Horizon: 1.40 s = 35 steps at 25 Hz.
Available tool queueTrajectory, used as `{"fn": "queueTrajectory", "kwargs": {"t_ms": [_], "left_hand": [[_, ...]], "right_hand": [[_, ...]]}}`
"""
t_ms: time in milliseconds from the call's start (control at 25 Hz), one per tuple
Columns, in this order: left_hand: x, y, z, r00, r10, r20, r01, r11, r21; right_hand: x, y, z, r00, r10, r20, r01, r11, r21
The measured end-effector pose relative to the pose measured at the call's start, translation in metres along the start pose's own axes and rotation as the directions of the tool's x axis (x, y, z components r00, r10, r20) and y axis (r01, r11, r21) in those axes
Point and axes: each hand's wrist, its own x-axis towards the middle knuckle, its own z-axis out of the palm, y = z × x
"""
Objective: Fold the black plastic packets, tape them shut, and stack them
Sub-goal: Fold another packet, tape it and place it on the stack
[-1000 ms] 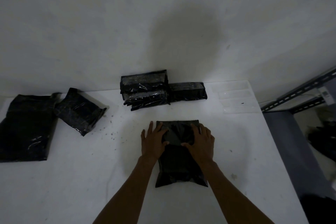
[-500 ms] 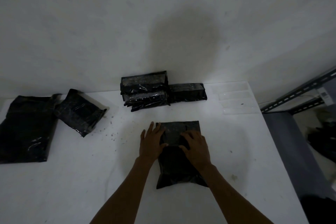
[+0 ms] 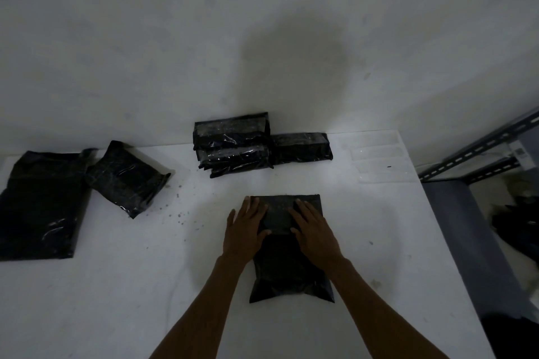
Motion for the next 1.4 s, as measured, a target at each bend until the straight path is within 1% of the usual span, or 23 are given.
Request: {"fn": "queueTrajectory", "kwargs": {"t_ms": [80, 200, 320, 360, 400, 440, 480, 560, 640, 720, 800, 840, 880, 960, 1040, 1120, 1200, 1320, 1360, 1400], "left_hand": [[-0.003, -0.004, 0.000, 0.998, -0.057, 0.015, 0.056, 0.997, 0.060], [-0.006, -0.007, -0.006, 0.994, -0.096, 0.048, 0.092, 0.992, 0.086], [-0.003, 0.000, -0.009, 0.994, -0.082, 0.073, 0.077, 0.995, 0.067], [-0.001, 0.003, -0.009, 0.994, -0.074, 0.077, 0.070, 0.996, 0.059], [0.000, 0.005, -0.009, 0.994, -0.069, 0.082, 0.064, 0.996, 0.064], [0.001, 0.005, -0.008, 0.994, -0.071, 0.087, 0.063, 0.994, 0.085], [0.001, 0.004, -0.008, 0.992, -0.083, 0.092, 0.072, 0.991, 0.112], [0.000, 0.001, -0.007, 0.987, -0.123, 0.104, 0.108, 0.984, 0.141], [-0.001, -0.002, -0.008, 0.984, -0.153, 0.095, 0.140, 0.981, 0.131], [0.002, 0.002, -0.009, 0.992, -0.116, 0.042, 0.112, 0.991, 0.077], [0.007, 0.011, -0.008, 1.000, -0.029, 0.010, 0.028, 0.999, 0.040], [0.008, 0.015, -0.007, 0.999, -0.009, 0.034, 0.007, 0.999, 0.049], [0.009, 0.016, -0.007, 0.997, -0.020, 0.072, 0.015, 0.998, 0.064], [0.010, 0.015, -0.006, 0.986, -0.091, 0.137, 0.078, 0.992, 0.101], [0.011, 0.013, -0.007, 0.976, -0.134, 0.170, 0.111, 0.984, 0.138], [0.011, 0.013, -0.009, 0.970, -0.149, 0.194, 0.122, 0.982, 0.142], [0.011, 0.012, -0.009, 0.968, -0.148, 0.201, 0.121, 0.983, 0.142], [0.012, 0.009, -0.011, 0.969, -0.135, 0.208, 0.106, 0.984, 0.146], [0.012, 0.008, -0.013, 0.967, -0.126, 0.223, 0.099, 0.987, 0.128], [0.012, 0.008, -0.014, 0.967, -0.111, 0.228, 0.098, 0.993, 0.071]], "right_hand": [[0.000, 0.010, 0.003, 0.998, 0.001, 0.068, 0.002, 0.999, -0.050], [-0.008, 0.025, -0.002, 0.996, 0.067, 0.056, -0.061, 0.993, -0.106], [-0.003, 0.019, -0.009, 0.991, 0.133, 0.029, -0.130, 0.986, -0.100], [0.001, 0.014, -0.011, 0.993, 0.116, 0.034, -0.112, 0.989, -0.100], [0.005, 0.008, -0.011, 0.996, 0.069, 0.059, -0.062, 0.992, -0.107], [0.008, 0.004, -0.011, 0.996, 0.018, 0.088, -0.007, 0.992, -0.123], [0.009, 0.005, -0.011, 0.993, -0.002, 0.121, 0.019, 0.990, -0.137], [0.006, 0.011, -0.012, 0.988, 0.022, 0.151, 0.002, 0.988, -0.154], [0.003, 0.019, -0.012, 0.991, 0.061, 0.120, -0.039, 0.984, -0.173], [0.006, 0.015, -0.015, 0.987, 0.094, 0.133, -0.074, 0.986, -0.149], [0.011, -0.002, -0.019, 0.995, 0.026, 0.101, -0.014, 0.992, -0.122], [0.013, -0.010, -0.019, 0.994, -0.018, 0.106, 0.029, 0.995, -0.100], [0.015, -0.014, -0.016, 0.992, -0.036, 0.123, 0.048, 0.995, -0.090], [0.014, -0.008, -0.008, 0.992, 0.014, 0.122, -0.004, 0.996, -0.087], [0.011, 0.005, -0.005, 0.994, 0.063, 0.093, -0.053, 0.993, -0.106], [0.008, 0.014, -0.007, 0.994, 0.052, 0.099, -0.040, 0.991, -0.124], [0.008, 0.016, -0.007, 0.994, 0.030, 0.103, -0.016, 0.991, -0.131], [0.012, 0.017, -0.008, 0.992, 0.038, 0.123, -0.022, 0.991, -0.130], [0.013, 0.018, -0.009, 0.994, 0.030, 0.107, -0.017, 0.993, -0.115], [0.013, 0.018, -0.009, 0.997, 0.035, 0.073, -0.029, 0.996, -0.079]]}}
